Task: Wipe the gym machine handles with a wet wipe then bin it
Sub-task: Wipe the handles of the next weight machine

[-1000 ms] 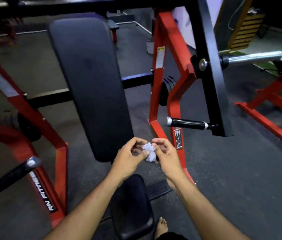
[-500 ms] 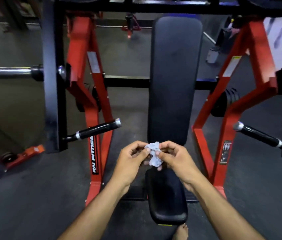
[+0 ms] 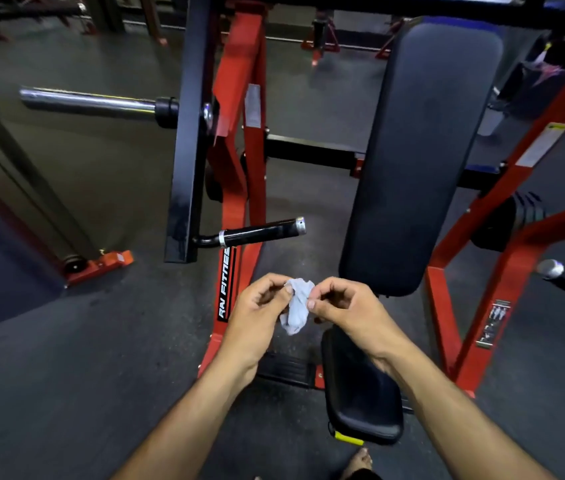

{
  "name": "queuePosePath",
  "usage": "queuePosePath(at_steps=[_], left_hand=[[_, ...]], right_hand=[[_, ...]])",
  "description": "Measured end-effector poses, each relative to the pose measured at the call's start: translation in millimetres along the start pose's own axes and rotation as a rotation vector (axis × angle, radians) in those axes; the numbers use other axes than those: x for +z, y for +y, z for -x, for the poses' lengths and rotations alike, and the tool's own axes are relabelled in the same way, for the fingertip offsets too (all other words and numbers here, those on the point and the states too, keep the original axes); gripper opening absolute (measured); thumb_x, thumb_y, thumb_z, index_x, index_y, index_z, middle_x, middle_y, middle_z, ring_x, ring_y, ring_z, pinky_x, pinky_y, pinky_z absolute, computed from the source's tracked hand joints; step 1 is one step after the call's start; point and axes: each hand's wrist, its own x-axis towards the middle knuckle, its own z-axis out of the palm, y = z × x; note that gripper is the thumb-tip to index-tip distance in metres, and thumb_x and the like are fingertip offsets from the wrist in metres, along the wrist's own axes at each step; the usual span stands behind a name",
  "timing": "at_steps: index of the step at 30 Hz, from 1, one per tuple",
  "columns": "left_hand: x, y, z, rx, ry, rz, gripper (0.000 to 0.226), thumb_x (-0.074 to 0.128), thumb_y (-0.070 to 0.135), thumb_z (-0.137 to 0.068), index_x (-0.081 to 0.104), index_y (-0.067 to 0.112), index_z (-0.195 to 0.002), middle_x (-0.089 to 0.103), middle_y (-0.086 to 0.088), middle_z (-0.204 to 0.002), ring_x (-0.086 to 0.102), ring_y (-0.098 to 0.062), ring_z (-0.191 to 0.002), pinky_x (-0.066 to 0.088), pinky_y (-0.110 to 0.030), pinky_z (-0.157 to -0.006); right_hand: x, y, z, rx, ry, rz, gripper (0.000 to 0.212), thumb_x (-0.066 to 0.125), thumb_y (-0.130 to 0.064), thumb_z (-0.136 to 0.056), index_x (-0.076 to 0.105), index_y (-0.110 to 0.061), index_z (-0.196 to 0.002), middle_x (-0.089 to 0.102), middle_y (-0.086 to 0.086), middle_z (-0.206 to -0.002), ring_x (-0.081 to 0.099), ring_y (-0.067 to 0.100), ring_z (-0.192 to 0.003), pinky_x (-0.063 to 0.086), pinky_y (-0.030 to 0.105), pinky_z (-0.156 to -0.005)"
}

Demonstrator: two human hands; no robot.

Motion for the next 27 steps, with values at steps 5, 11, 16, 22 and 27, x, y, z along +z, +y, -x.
queuePosePath(at_steps=[5, 11, 16, 22, 27], left_hand=[[3, 7, 10, 0.007, 0.056, 0.031, 0.017, 0.056, 0.011, -0.104, 0.073, 0.012, -0.103, 0.077, -0.005, -0.096, 0.071, -0.01, -0.084, 0.052, -0.018, -0.071], [-4, 8, 8, -0.023, 0.021, 0.073, 0.032, 0.071, 0.015, -0.095, 0.061, 0.022, -0.125, 0.075, 0.005, -0.111, 0.072, -0.013, -0.1, 0.056, -0.022, -0.082], [-14, -3, -11, -0.024, 0.1, 0.018, 0.046, 0.077, 0.0, -0.087, 0.061, 0.025, -0.122, 0.072, 0.0, -0.112, 0.072, -0.02, -0.097, 0.057, -0.026, -0.08], [-31, -13, -39, -0.078, 0.138, 0.024, 0.051, 0.072, -0.008, -0.087, 0.06, 0.026, -0.124, 0.076, -0.002, -0.102, 0.07, -0.014, -0.089, 0.053, -0.023, -0.076], [-47, -18, -59, -0.086, 0.237, -0.055, 0.044, 0.067, -0.003, -0.092, 0.063, 0.032, -0.119, 0.075, -0.006, -0.102, 0.07, -0.021, -0.093, 0.055, -0.035, -0.081]], right_hand=[[15, -7, -5, -0.041, 0.004, 0.108, 0.014, 0.076, -0.012, -0.088, 0.067, -0.022, -0.093, 0.074, 0.008, -0.091, 0.072, 0.03, -0.087, 0.059, 0.038, -0.079], [23, -8, -22, -0.038, 0.091, 0.159, 0.027, 0.073, -0.009, -0.085, 0.067, -0.033, -0.098, 0.073, -0.003, -0.092, 0.067, 0.026, -0.077, 0.06, 0.04, -0.076], [20, -3, -46, -0.033, 0.024, 0.138, 0.031, 0.074, -0.005, -0.085, 0.072, -0.03, -0.103, 0.073, 0.004, -0.094, 0.07, 0.023, -0.093, 0.058, 0.039, -0.089], [16, 7, -82, 0.102, -0.095, -0.135, 0.025, 0.065, 0.006, -0.089, 0.076, -0.014, -0.101, 0.075, 0.013, -0.097, 0.07, 0.024, -0.089, 0.057, 0.036, -0.083], [26, 20, -116, 0.196, -0.155, -0.245, 0.017, 0.064, -0.001, -0.092, 0.069, -0.017, -0.093, 0.071, 0.011, -0.095, 0.063, 0.023, -0.087, 0.05, 0.031, -0.071]])
